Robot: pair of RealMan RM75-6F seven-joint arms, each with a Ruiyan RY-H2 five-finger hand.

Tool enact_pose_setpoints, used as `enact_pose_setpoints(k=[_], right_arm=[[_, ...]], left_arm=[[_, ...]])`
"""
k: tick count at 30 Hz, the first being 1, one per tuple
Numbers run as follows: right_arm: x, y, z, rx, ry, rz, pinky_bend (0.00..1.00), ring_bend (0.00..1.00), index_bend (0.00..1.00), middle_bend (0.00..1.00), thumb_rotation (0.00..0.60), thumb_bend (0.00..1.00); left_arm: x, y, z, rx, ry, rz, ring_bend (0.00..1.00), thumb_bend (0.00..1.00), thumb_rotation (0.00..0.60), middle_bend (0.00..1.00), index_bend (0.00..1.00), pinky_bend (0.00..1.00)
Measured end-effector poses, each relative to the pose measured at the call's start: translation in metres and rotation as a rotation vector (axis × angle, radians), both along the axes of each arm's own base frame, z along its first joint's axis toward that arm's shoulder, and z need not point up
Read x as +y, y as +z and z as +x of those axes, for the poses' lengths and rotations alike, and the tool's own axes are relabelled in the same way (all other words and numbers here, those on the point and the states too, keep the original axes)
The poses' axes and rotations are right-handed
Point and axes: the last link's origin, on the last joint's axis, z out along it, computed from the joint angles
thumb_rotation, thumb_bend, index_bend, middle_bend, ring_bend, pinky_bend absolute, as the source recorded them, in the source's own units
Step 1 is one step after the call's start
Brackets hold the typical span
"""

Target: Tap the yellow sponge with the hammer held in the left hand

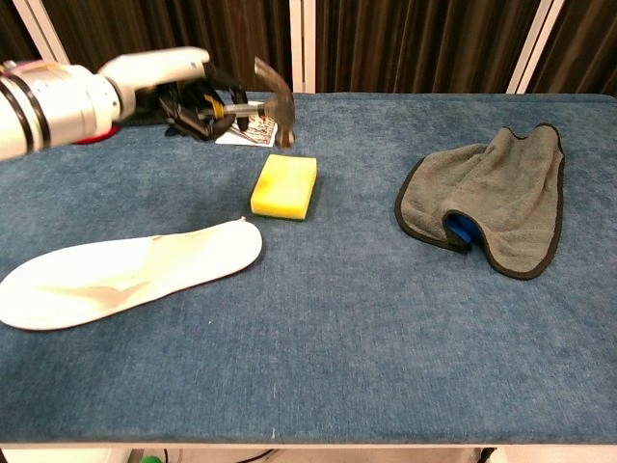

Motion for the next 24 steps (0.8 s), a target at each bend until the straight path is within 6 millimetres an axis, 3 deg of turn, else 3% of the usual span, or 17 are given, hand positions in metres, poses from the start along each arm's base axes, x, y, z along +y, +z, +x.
enact_pose_setpoints(k=[3,15,18,24], right_arm=[[0.000,-0.001,-0.001,-0.003,-0.004,0.006,0.11,0.00,0.03,0.15,0.600,0.15],[-0.001,-0.002,-0.003,0.000,-0.013,0.013,0.11,0.00,0.03,0.15,0.600,0.15],[-0.001,0.000,-0.003,0.000,-0.011,0.004,0.11,0.00,0.03,0.15,0.600,0.15],[-0.001,0.002,-0.002,-0.004,-0.001,-0.006,0.11,0.00,0.03,0.15,0.600,0.15]], left_arm=[[-0.002,-0.003,0.000,0.015,-0.007,-0.004,0.90,1.00,0.600,0.92,0.91,0.93],[-0.002,-0.049,-0.013,0.127,0.027,-0.035,0.90,1.00,0.600,0.92,0.91,0.93],[-0.001,-0.042,-0.011,0.101,0.025,-0.015,0.90,1.00,0.600,0.92,0.91,0.93],[0.001,-0.008,-0.016,0.034,0.037,0.046,0.89,1.00,0.600,0.92,0.91,0.93]])
